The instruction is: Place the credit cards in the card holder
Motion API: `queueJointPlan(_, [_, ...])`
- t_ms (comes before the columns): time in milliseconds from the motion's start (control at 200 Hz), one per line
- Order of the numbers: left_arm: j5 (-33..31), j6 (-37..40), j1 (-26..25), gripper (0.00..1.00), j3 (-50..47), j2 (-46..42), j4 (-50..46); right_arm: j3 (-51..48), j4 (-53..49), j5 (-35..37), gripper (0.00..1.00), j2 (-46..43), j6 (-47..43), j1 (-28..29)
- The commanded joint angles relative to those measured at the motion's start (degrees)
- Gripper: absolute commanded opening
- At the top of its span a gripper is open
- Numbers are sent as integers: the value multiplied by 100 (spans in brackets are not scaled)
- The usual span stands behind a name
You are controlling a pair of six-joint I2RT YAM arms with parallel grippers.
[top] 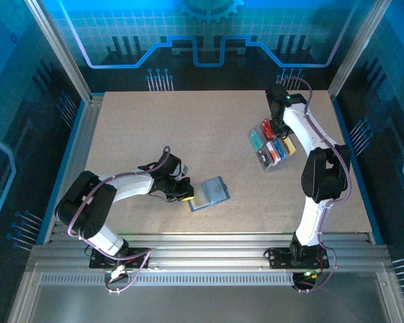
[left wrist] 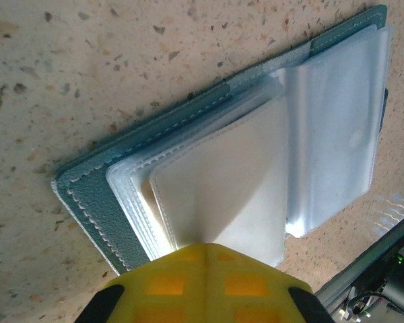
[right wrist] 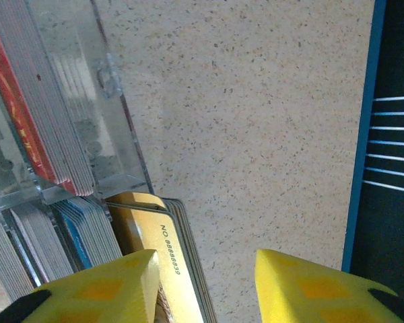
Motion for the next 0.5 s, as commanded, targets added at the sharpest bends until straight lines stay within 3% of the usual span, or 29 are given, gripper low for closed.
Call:
queueJointPlan(0, [93,86,74,3,-71,-75,-93,-93,-134,79,46,-90,116,-21])
queueJointPlan(495, [126,87,112,3,-107,-74,-66,-325,-112,184,46,219,454,-129])
